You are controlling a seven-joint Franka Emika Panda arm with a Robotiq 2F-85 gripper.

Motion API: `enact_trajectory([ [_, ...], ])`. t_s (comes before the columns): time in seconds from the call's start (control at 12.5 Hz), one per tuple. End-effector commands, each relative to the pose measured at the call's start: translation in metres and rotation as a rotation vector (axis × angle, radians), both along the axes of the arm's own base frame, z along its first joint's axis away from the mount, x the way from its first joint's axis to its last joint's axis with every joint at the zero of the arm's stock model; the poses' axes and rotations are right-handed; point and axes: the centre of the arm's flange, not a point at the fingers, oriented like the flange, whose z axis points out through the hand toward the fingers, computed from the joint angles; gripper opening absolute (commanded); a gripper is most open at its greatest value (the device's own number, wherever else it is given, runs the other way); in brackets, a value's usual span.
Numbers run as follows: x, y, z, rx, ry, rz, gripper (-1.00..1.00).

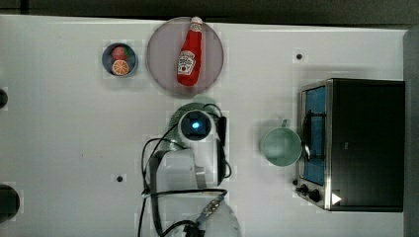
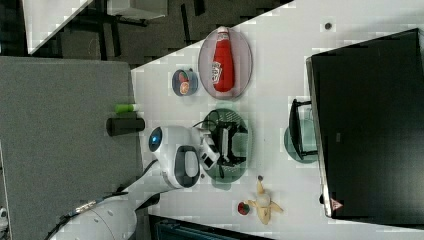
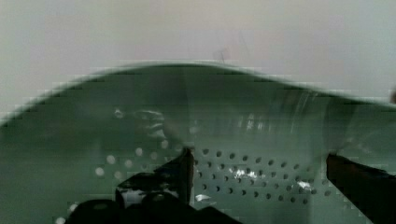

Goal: Drag strainer left to right.

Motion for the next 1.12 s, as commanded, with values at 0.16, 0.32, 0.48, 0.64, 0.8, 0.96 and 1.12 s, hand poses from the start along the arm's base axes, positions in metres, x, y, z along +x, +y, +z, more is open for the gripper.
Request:
enact_trajectory([
  [0.16, 0.016, -0.049, 0.022, -0.005, -0.062, 0.066, 1.0],
  [0.32, 0.016, -0.068, 0.023, -0.017, -0.072, 0.057, 1.0],
  [0.48, 0.015, -0.085, 0.024, -0.025, -0.07, 0.07, 1.0],
  [0.64, 0.013, -0.103, 0.025, -0.034, -0.068, 0.088, 1.0],
  [0.8, 0.012, -0.117, 0.026, -0.036, -0.066, 0.139, 1.0],
  [0.96, 0.013, -0.123, 0.029, -0.04, -0.073, 0.144, 1.0],
  [1.12, 0.022, -0.111, 0.051, -0.031, -0.107, 0.174, 1.0],
])
